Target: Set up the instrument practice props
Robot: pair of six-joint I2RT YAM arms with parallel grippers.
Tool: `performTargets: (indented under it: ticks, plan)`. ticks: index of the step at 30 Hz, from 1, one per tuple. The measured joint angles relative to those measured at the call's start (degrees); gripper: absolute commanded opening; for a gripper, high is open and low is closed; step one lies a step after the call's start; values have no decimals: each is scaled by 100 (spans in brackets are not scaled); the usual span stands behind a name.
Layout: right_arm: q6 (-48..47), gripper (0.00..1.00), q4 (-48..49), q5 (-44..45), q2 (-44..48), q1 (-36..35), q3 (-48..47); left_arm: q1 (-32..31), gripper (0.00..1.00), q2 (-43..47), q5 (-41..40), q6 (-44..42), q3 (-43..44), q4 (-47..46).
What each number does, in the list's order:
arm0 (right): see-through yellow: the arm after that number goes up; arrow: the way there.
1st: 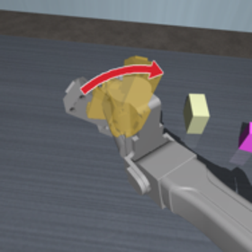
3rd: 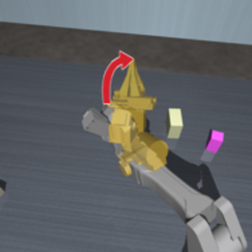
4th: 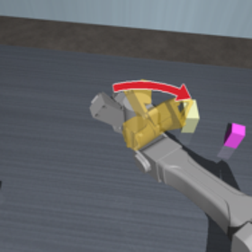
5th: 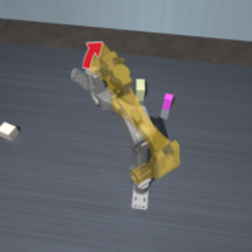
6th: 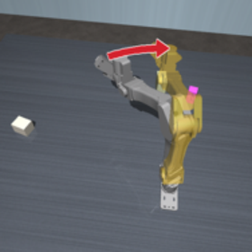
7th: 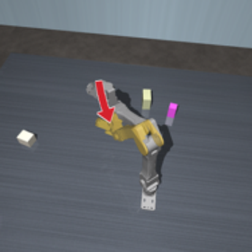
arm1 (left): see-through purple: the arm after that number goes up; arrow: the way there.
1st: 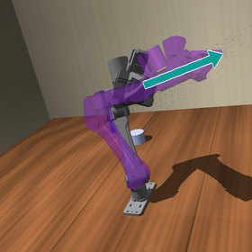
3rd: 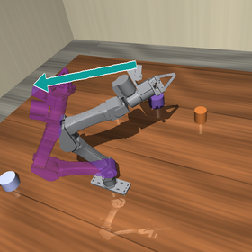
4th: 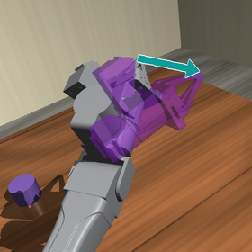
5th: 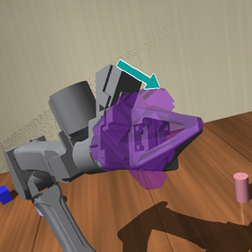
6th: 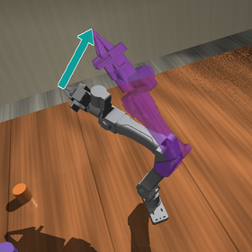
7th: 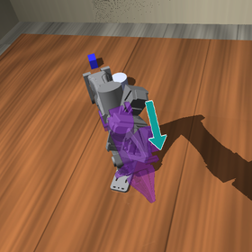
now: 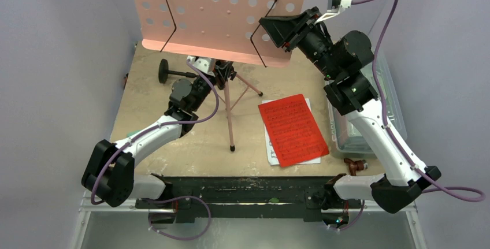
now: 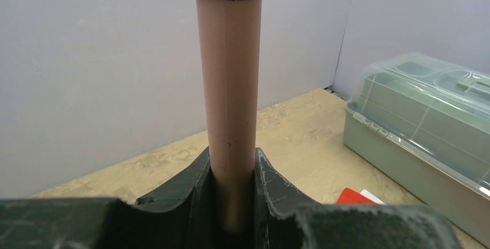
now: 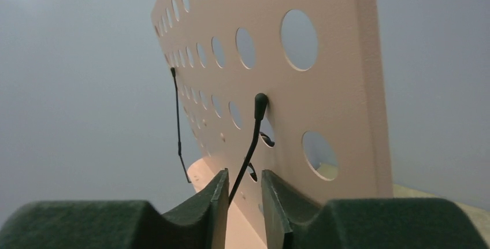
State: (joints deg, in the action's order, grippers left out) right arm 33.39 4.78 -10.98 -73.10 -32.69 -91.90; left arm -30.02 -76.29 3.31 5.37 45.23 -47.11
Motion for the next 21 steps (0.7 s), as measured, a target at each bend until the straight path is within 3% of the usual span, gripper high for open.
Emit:
performTargets:
  ticks: [8,15,21]
  plan:
    - [-433,64,-590,260,352,-26,-17,0,0,-20,-35,7,24,7]
    - [-1298,82,-1119,669,1443,-15,254,0,1,-22,-28,33,33,24]
    - [-1515,87,-1121,1504,2575,2,1451,0,29,-22,-33,107,44,42]
